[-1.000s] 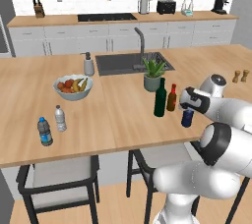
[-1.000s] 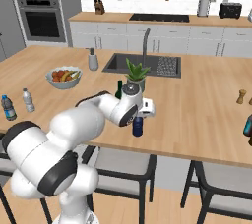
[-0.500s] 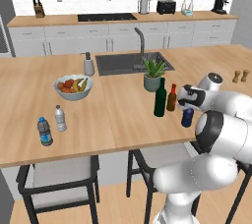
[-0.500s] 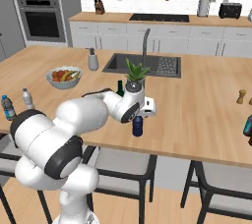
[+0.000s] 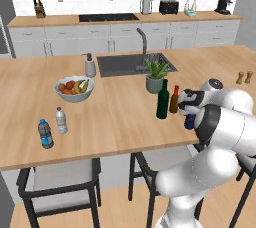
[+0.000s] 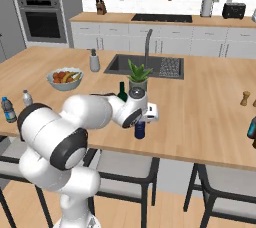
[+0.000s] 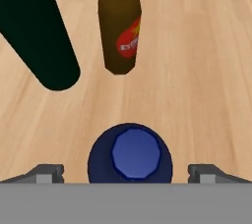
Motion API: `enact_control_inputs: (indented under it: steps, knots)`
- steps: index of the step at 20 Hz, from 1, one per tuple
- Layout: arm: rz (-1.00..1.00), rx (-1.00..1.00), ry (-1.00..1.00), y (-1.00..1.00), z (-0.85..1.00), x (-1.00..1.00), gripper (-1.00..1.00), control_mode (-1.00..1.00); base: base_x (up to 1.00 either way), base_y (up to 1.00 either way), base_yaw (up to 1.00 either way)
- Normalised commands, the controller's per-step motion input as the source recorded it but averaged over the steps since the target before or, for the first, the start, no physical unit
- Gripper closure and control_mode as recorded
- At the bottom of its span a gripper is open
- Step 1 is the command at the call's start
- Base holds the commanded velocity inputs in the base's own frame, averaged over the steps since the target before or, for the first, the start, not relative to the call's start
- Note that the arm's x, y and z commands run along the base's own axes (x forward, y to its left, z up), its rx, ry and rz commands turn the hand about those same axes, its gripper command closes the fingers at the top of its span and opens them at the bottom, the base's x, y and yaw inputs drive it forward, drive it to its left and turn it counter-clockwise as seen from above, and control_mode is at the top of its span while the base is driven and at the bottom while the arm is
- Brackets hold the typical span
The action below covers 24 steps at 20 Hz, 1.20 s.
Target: Move the plastic bottles in the middle to the plastics group, and the glass bottles in the middle to the glass group.
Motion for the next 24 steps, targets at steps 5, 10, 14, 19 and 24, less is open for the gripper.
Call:
enact_control_inputs:
  steps: [5,10,14,19,24]
  knots:
    - [0.00,0.00,0.00,0.00,-0.03,0.00,-1.00,-1.00,0.00,0.00,0.00]
    - [0.00,0.00,0.00,0.00,-0.10,0.00,-1.00,-1.00,0.00,0.00,0.00]
    - [0.00,0.00,0.00,0.00,0.00,0.00,1.00,-1.00,0.00,0.00,0.00]
    - [0.00,0.00,-0.05,0.00,0.10,-0.19,1.00,-1.00,0.00,0.00,0.00]
    - [0.00,0.00,-0.02,0.00,0.34,-0.29,1.00,-1.00,0.00,0.00,0.00]
